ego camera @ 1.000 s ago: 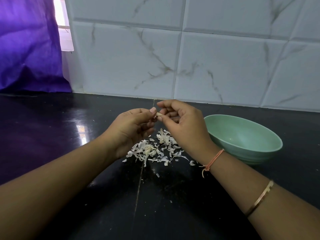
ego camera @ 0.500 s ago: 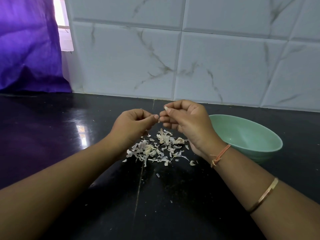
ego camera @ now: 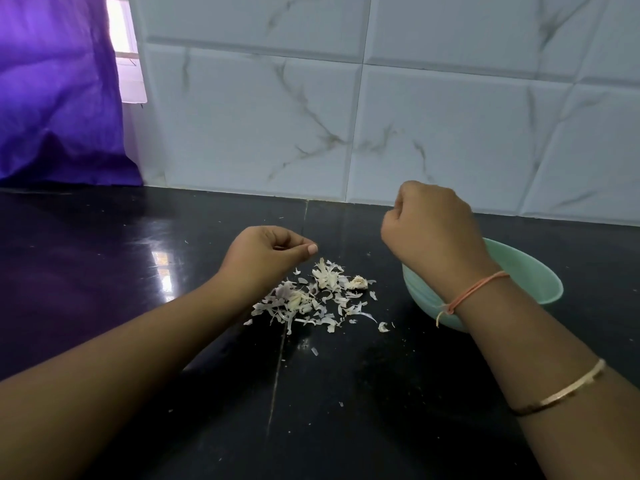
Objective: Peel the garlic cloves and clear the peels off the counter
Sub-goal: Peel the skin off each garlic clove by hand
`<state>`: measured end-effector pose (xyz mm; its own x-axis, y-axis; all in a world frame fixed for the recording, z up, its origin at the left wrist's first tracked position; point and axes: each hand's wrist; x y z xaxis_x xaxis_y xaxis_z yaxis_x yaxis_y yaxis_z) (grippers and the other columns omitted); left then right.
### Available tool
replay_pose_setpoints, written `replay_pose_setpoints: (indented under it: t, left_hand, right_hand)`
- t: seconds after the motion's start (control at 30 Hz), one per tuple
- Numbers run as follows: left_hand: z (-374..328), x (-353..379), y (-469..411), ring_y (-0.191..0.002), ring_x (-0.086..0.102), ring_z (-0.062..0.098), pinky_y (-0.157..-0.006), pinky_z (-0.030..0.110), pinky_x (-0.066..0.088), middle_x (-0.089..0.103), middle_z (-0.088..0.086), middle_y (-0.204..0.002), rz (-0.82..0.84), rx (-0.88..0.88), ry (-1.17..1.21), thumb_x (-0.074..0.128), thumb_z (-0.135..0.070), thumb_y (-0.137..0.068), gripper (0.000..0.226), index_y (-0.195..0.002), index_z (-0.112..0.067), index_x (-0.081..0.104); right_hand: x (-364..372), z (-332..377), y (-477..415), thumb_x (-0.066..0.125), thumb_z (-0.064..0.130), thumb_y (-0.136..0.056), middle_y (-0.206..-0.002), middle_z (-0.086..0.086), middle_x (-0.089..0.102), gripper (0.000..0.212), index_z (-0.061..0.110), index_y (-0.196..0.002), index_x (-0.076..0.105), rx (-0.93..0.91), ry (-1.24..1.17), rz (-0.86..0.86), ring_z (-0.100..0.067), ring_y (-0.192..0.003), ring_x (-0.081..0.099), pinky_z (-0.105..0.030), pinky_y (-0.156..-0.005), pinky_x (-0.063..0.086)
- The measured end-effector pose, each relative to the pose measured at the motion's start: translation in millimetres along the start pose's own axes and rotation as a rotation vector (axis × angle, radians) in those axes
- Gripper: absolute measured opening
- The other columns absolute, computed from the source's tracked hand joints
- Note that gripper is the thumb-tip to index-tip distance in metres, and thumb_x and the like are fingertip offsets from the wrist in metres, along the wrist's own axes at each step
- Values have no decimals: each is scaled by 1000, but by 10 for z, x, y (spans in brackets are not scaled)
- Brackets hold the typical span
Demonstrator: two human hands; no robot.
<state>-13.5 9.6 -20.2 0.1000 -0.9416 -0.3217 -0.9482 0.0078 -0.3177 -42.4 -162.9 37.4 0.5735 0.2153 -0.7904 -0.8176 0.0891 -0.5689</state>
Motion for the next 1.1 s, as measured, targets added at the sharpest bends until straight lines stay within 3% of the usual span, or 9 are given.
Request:
replay_pose_setpoints:
  t: [0.1,0.17,0.3,0.43,0.57,0.67,0.77,0.97,1.1]
  left_hand:
    - [-20,-6,18,-59,49,12,-61,25,42,63,11,-64,-11,7,-21,70,-37,-78,27,-65,-13,69]
    - [-23,-11,21,-64,53,17,-66,32,48,67,17,-72,-8,-1,-32,68,-40,-79,33,-62,-12,69]
    - [-11,-20,13,-67,56,19,-75,41,52,70,13,-73,-16,-16,-39,68,-39,-79,36,-61,-9,68]
    - [-2,-23,-8,-58,51,12,-66,33,49,61,3,-60,-47,-18,-27,70,-34,-80,28,-68,-8,66]
    - [20,-25,-32,-62,55,10,-68,31,48,62,-4,-68,-40,-15,-2,70,-16,-81,8,-78,-20,64]
    - [36,-30,-47,-67,58,10,-75,34,50,63,-5,-69,-42,-17,14,69,-9,-81,16,-80,-23,61]
    - [39,-26,-51,-66,57,9,-75,33,49,63,-4,-71,-35,-17,15,69,-10,-81,16,-80,-24,61]
    - [43,-24,-37,-65,56,8,-68,28,46,65,0,-73,-32,-10,11,69,-11,-81,14,-81,-23,62]
    - [37,-27,-32,-66,57,9,-69,30,48,65,0,-74,-27,-14,3,69,-12,-81,13,-81,-23,63]
  right_hand:
    - [-96,-49,28,46,10,-84,-68,-4,37,21,9,-65,36,127,107,175,-29,-77,41,-29,-66,31]
    - [-134,-53,44,46,10,-84,-75,-4,39,15,11,-72,38,174,145,254,-29,-81,40,-29,-69,32]
    - [-157,-30,63,46,11,-85,-92,-7,47,5,16,-86,46,193,188,302,-32,-97,52,-29,-72,32]
    - [-104,-31,23,45,13,-86,-74,-4,39,20,13,-67,39,151,205,196,-29,-79,40,-30,-68,31]
    - [49,41,-7,42,10,-87,-97,-10,56,22,5,-96,61,-166,84,42,-28,-93,50,-30,-72,36]
    - [216,133,42,41,6,-88,-110,-8,57,27,8,-106,62,-412,-1,122,-26,-104,52,-34,-86,41]
    - [427,173,88,41,2,-88,-118,-5,53,34,13,-116,58,-533,39,256,-25,-111,50,-35,-88,41]
    - [696,95,106,47,1,-86,-119,-5,53,39,17,-120,59,-492,37,478,-26,-110,52,-38,-88,44]
    - [694,72,74,45,5,-90,-113,-7,56,29,14,-112,63,-389,9,401,-26,-107,53,-34,-85,43]
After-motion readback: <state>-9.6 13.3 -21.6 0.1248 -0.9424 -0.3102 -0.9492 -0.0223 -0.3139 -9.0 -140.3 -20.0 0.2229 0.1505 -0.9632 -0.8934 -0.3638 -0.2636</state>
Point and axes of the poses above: each hand's wrist, its own y-axis away from the middle knuckle, its own x-axis out of the palm, z = x × y
